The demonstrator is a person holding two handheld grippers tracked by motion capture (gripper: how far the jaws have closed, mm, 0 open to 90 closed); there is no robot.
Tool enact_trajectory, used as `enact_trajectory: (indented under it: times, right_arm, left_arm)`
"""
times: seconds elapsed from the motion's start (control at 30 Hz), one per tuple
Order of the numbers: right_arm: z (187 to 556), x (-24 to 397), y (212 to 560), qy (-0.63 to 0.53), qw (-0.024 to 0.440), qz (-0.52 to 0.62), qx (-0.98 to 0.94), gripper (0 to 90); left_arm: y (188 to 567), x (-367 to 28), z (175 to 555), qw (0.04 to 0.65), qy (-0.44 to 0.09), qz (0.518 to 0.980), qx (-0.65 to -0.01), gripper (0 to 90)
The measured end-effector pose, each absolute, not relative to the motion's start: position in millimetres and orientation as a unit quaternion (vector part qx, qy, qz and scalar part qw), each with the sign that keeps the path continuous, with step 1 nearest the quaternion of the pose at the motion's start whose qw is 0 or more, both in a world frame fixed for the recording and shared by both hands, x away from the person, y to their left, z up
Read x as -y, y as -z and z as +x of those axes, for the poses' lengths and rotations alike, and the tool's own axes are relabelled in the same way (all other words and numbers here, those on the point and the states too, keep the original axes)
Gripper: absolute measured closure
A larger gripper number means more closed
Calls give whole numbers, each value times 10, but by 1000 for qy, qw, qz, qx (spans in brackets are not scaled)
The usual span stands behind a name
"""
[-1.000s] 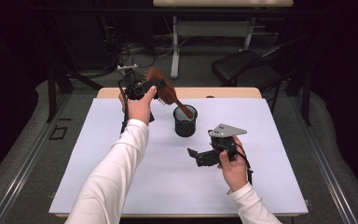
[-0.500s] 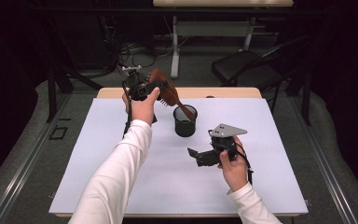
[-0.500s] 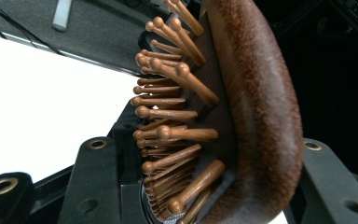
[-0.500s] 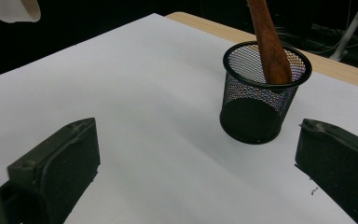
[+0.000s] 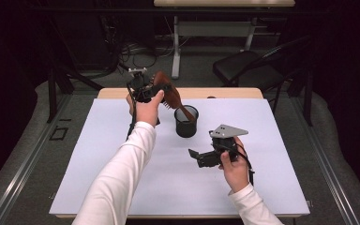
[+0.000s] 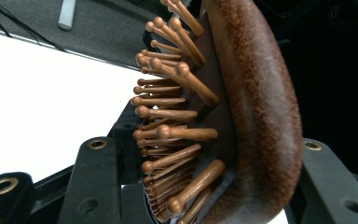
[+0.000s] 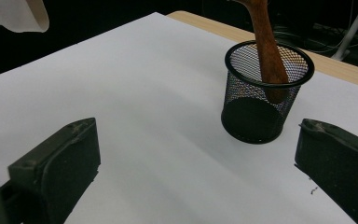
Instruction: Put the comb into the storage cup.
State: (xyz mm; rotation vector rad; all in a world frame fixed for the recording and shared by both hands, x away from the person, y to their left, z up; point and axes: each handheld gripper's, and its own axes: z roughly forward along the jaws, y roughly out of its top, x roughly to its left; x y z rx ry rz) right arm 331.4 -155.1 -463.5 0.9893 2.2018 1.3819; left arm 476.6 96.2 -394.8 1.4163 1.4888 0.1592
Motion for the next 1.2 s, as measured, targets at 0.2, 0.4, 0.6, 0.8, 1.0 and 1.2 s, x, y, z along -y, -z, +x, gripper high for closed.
enact_trajectory:
  times: [0.2, 0.4, 0.6, 0.8, 1.0, 1.2]
  right_arm:
    - [3311, 1537, 4640, -488, 176, 348, -781, 0]
    - [3316, 1544, 4642, -488, 177, 348, -781, 0]
    - [3315, 1533, 4651, -486, 175, 348, -783, 0]
    - [3317, 1534, 4653, -486, 175, 348, -783, 0]
    - [3319, 1533, 4657, -485, 175, 348, -783, 0]
    - [3320, 1532, 4659, -486, 175, 348, -783, 0]
  left_arm:
    - [4014, -938, 4780, 512, -63, 587, -624, 487]
    - [4081, -941, 4796, 508, -58, 587, -628, 487]
    - [4126, -934, 4809, 505, -56, 588, -630, 486]
    - [4181, -936, 4821, 502, -55, 587, -633, 486]
    - [4233, -949, 4828, 499, -52, 586, -636, 486]
    - [4274, -954, 4835, 496, -52, 587, -639, 486]
